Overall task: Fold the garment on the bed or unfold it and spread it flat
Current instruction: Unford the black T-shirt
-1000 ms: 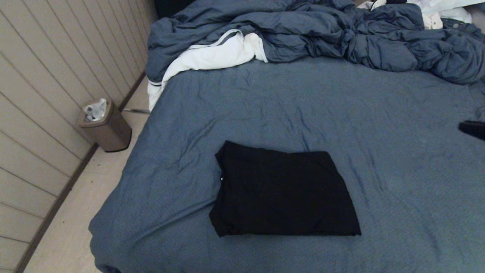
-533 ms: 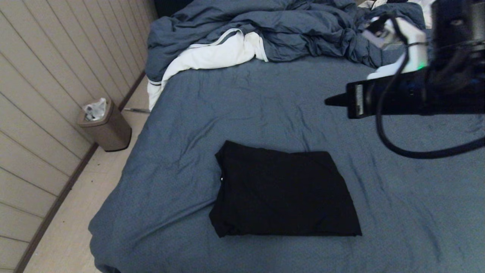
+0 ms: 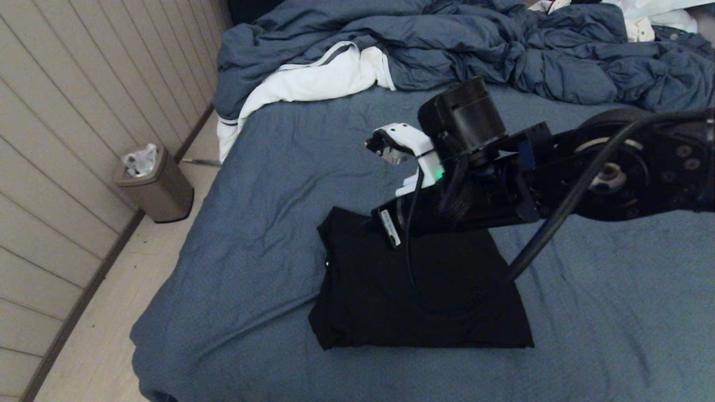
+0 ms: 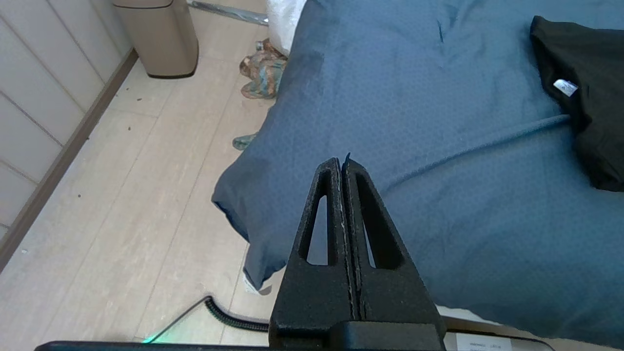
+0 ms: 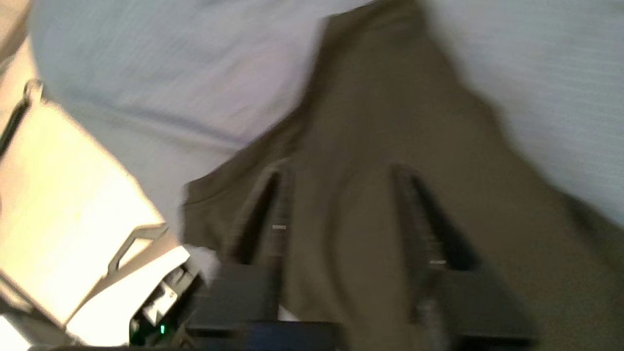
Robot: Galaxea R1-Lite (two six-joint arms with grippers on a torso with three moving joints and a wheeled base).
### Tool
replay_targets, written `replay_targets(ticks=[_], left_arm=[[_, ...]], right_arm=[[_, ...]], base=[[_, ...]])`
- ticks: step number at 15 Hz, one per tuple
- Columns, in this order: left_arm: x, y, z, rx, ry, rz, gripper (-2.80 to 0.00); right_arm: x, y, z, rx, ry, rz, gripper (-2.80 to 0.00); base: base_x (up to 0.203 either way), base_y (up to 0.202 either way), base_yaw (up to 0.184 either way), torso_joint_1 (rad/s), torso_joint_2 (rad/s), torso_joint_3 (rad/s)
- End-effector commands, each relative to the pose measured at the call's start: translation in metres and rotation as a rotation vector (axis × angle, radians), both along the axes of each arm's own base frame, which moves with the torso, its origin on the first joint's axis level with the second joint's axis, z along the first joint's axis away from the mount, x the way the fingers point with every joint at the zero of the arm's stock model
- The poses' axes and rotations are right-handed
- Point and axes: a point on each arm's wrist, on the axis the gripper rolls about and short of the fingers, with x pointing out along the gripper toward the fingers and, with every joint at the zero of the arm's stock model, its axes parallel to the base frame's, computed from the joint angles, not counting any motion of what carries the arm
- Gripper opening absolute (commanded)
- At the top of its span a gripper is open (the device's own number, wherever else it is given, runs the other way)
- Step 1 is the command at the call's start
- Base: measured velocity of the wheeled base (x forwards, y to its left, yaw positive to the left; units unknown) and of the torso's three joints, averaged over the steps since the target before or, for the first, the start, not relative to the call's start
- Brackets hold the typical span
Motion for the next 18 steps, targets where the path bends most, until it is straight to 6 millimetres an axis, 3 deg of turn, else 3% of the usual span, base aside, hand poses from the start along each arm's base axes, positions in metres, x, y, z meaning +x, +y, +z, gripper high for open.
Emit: replay_targets(ticks=[1, 6, 12, 18], left_arm=[[0.0, 0.0, 0.0, -0.001, 0.001, 0.0, -2.8], [0.0, 0.0, 0.0, -0.001, -0.001, 0.0, -2.8], [0.0, 0.0, 0.0, -0.001, -0.002, 0.0, -2.8], [0.0, 0.0, 0.0, -0.001, -0.002, 0.0, -2.8]], right_arm=[[-0.006, 0.022, -0.017, -0.045, 0.023, 0.048, 0.0], [-0.014, 0.062, -0.066, -0.198, 0.054, 0.06, 0.0], [0.01, 0.088, -0.107, -0.229, -0.01, -0.023, 0.0], [0.026, 0.1, -0.123, -0.226, -0.04, -0.073, 0.0]], base=[[0.0, 0.0, 0.0, 0.0, 0.0, 0.0], [0.0, 0.0, 0.0, 0.0, 0.0, 0.0], [0.0, 0.0, 0.0, 0.0, 0.0, 0.0], [0.0, 0.0, 0.0, 0.0, 0.0, 0.0]])
